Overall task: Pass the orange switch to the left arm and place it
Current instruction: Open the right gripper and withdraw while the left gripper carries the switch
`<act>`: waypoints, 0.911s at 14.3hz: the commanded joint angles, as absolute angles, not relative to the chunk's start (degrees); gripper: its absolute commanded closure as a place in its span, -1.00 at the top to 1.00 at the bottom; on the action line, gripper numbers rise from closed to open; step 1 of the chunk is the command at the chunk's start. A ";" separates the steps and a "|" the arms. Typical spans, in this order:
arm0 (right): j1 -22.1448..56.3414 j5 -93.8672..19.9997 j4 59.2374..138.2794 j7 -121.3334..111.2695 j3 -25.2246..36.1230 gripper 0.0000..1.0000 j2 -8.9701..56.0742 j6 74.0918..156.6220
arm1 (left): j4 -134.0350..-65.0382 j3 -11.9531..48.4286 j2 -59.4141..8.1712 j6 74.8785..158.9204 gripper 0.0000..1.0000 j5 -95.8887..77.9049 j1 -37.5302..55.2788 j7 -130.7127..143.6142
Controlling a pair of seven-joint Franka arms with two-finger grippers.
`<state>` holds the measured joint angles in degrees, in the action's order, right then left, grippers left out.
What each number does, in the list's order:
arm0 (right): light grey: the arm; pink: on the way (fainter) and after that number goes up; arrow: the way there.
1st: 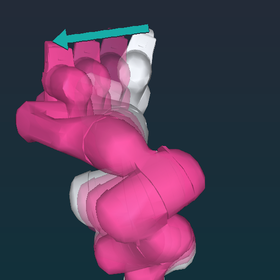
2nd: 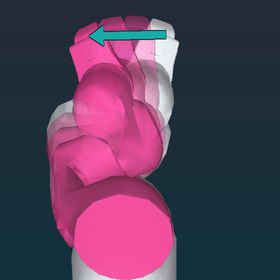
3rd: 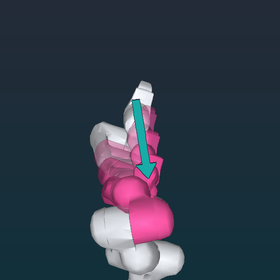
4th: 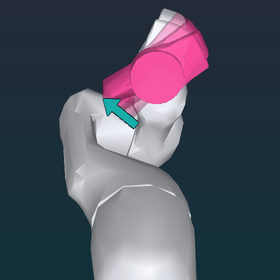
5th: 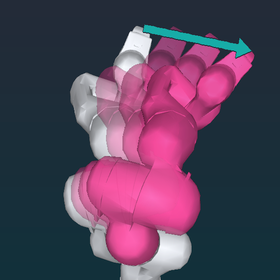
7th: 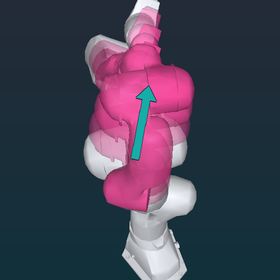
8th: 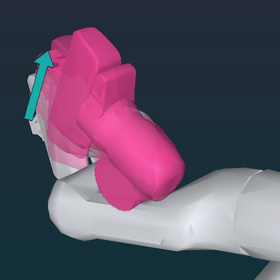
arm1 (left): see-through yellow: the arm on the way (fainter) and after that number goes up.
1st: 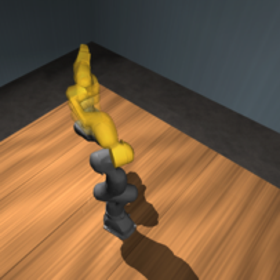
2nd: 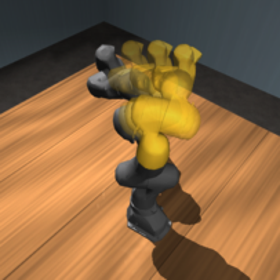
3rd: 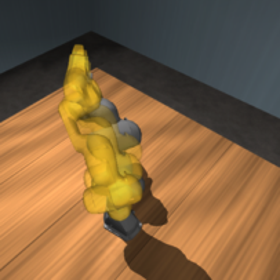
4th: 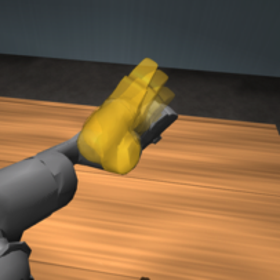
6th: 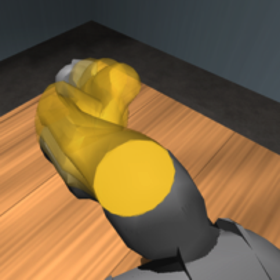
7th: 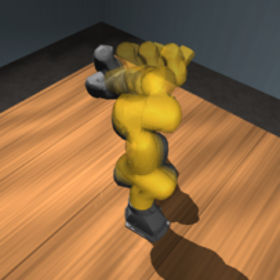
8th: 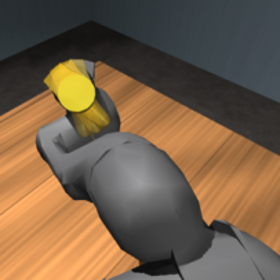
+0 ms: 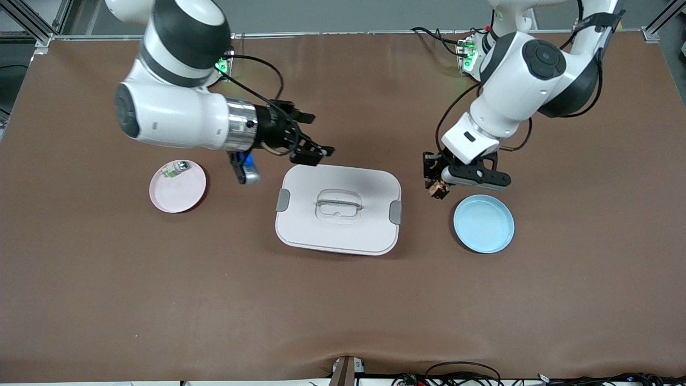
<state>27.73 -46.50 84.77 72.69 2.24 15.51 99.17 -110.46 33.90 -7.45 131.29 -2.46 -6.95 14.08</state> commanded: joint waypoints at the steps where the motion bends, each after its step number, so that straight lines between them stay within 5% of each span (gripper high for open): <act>1: 22.61 -41.24 90.16 61.05 1.58 1.00 10.12 93.19 | -109.95 34.19 -8.61 127.72 -1.00 0.53 -9.22 3.12; 13: 9.07 -10.39 105.03 11.11 1.58 1.00 -4.22 88.68 | -110.57 34.19 -16.86 121.46 -1.00 10.63 -23.37 -46.80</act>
<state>12.33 -13.24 102.55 17.25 2.62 -1.84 88.06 -111.02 33.58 -15.10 122.19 8.52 -21.38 -39.72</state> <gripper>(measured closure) 0.000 0.652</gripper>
